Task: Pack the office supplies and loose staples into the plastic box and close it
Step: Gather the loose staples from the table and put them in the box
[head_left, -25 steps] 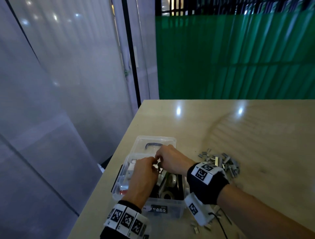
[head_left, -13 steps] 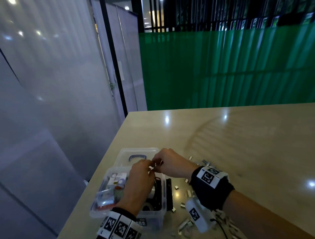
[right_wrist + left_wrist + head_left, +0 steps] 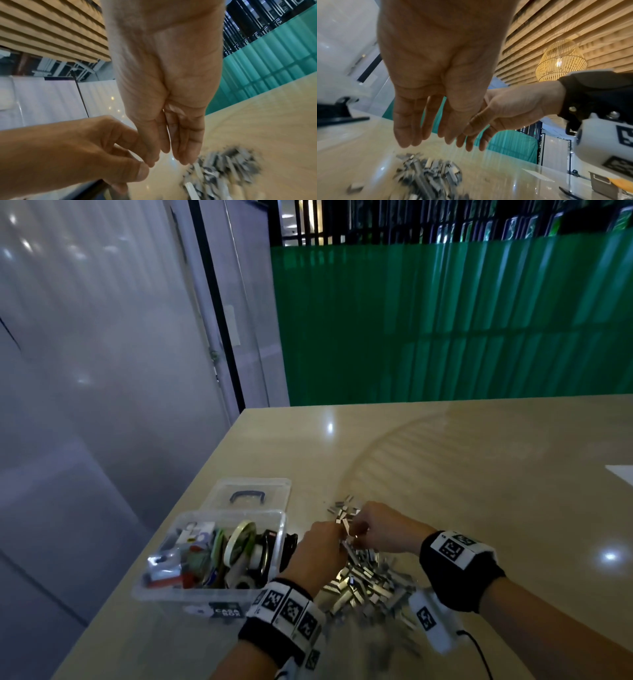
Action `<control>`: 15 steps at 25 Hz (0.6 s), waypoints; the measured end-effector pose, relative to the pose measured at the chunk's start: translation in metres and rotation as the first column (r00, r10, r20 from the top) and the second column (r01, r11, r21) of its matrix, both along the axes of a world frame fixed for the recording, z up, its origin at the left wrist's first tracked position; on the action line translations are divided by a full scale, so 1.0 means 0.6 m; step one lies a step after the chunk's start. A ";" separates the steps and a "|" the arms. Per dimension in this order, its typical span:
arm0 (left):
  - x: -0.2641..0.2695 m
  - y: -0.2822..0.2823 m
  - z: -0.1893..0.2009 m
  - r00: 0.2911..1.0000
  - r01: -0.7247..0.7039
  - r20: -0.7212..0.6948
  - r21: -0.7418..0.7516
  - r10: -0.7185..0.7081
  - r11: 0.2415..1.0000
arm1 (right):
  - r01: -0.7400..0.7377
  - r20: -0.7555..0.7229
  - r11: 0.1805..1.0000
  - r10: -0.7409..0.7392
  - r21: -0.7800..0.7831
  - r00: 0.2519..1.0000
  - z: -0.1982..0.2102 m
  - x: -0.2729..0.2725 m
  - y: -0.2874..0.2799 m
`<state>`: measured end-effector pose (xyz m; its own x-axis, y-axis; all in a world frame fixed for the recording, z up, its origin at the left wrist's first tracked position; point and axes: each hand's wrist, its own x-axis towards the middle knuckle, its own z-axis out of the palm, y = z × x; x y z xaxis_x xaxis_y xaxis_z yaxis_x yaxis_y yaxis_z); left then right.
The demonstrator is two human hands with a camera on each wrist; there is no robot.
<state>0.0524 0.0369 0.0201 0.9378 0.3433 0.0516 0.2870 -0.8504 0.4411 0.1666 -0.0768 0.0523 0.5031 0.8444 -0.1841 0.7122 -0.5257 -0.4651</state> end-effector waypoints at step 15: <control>0.002 -0.049 -0.146 0.963 -0.186 -0.201 -0.023 0.178 0.982 | 0.013 0.097 0.997 -0.005 -0.080 0.995 -0.165 0.003 -0.062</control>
<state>0.0539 0.0077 -0.0675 0.8495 0.5071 -0.1455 0.5199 -0.7580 0.3940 0.1682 -0.1141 -0.0468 0.5293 0.8242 -0.2015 0.7466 -0.5652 -0.3508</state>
